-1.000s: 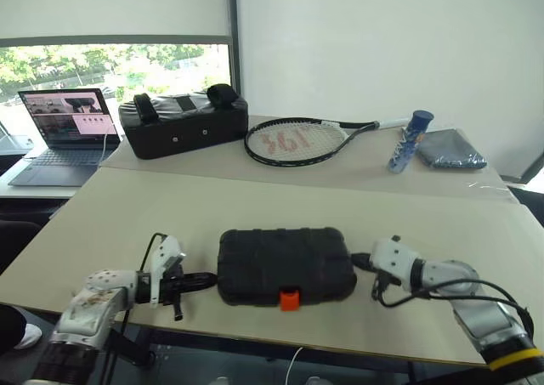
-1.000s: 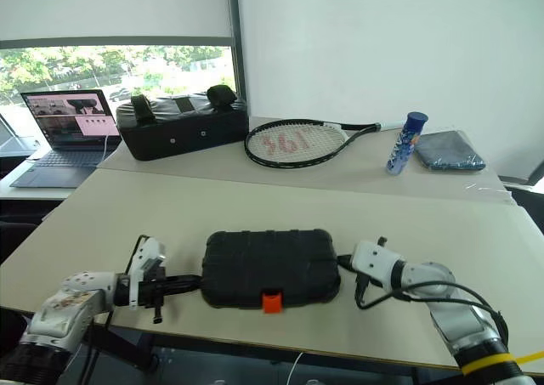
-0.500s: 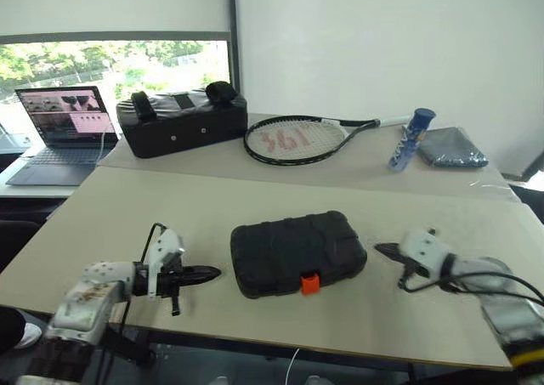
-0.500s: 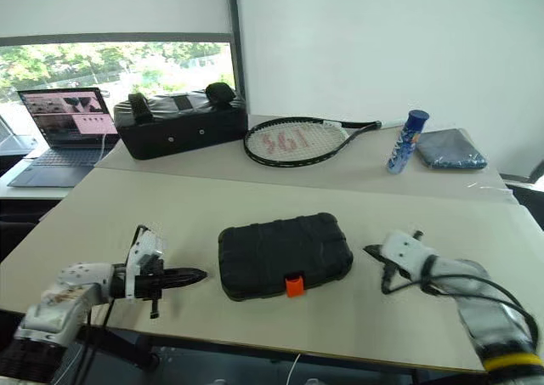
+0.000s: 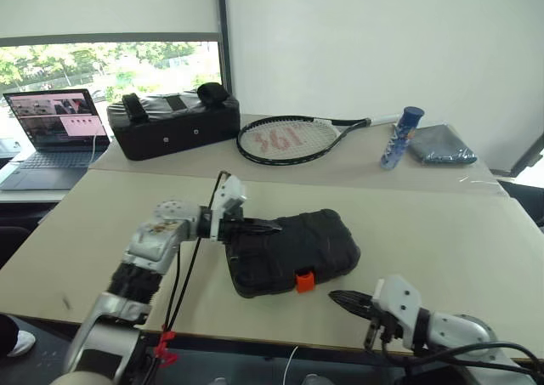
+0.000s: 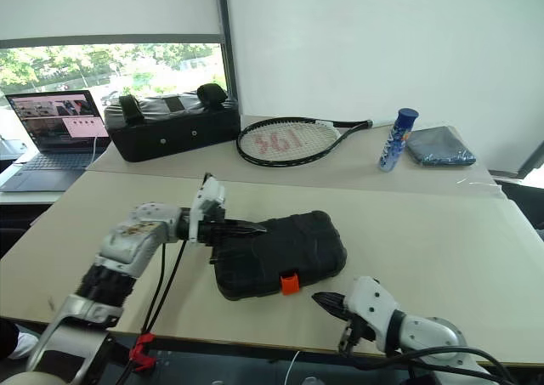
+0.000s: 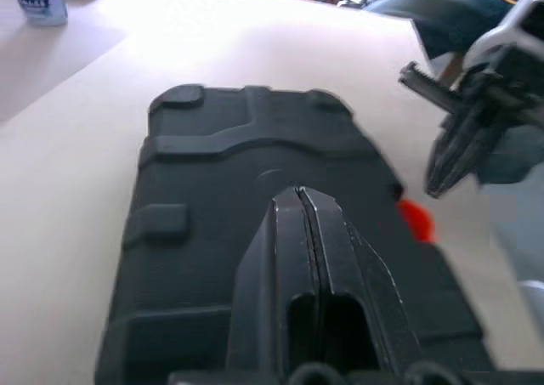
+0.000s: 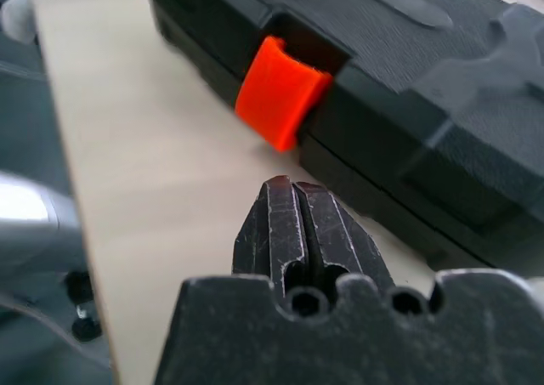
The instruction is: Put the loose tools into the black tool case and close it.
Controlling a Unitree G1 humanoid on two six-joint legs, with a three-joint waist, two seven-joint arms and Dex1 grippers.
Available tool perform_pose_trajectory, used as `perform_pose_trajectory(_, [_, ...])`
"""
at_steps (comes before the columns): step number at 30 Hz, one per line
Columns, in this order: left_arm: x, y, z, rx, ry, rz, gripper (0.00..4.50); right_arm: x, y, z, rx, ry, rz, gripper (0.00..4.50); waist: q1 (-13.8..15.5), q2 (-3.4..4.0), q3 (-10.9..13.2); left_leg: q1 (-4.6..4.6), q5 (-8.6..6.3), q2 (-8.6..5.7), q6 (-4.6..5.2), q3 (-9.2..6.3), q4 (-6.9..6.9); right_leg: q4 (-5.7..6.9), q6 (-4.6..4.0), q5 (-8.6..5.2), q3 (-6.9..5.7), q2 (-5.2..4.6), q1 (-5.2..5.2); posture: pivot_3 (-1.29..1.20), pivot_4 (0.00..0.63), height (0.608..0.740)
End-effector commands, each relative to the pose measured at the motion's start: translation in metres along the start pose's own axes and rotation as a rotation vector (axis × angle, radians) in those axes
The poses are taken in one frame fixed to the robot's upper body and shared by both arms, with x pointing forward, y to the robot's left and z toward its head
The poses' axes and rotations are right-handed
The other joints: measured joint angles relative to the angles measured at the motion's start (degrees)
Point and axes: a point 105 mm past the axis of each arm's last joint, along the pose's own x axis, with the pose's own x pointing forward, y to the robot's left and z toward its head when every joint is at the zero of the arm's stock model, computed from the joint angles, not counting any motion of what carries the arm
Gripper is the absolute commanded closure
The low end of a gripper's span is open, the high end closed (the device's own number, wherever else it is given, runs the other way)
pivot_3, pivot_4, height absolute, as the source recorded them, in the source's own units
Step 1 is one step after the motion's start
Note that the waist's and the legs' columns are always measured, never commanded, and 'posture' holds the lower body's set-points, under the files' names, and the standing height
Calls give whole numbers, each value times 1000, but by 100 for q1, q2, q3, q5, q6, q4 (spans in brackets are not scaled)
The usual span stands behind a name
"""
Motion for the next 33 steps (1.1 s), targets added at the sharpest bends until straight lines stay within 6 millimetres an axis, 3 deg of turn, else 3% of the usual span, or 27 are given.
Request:
perform_pose_trajectory(1, [15,7,0,53,32,24,4463,10,0,9,-41,-4,-23,4500,-14,0,0,-1,0,-2,0,1,0,-3,0,0,2,-3,0,0,150,740])
perform_pose_trajectory(14, [29,3,-43,21,245,30,4463,28,1,8,-40,-2,-11,4500,-13,1,-2,14,0,-3,0,-3,0,-4,15,-9,-3,-5,17,0,150,740])
perform_pose_trajectory(23, [25,-3,-82,-84,388,57,4463,36,-14,11,-57,-13,-51,4500,-45,-12,-29,102,-1,-1,0,-2,0,-12,20,-12,-1,-4,101,0,150,740])
perform_pose_trajectory(33, [23,-8,-92,-136,404,48,4463,49,-21,8,-65,-17,-61,4500,-71,-44,-104,116,-1,6,0,-1,-2,-8,14,-10,6,8,103,0,150,740])
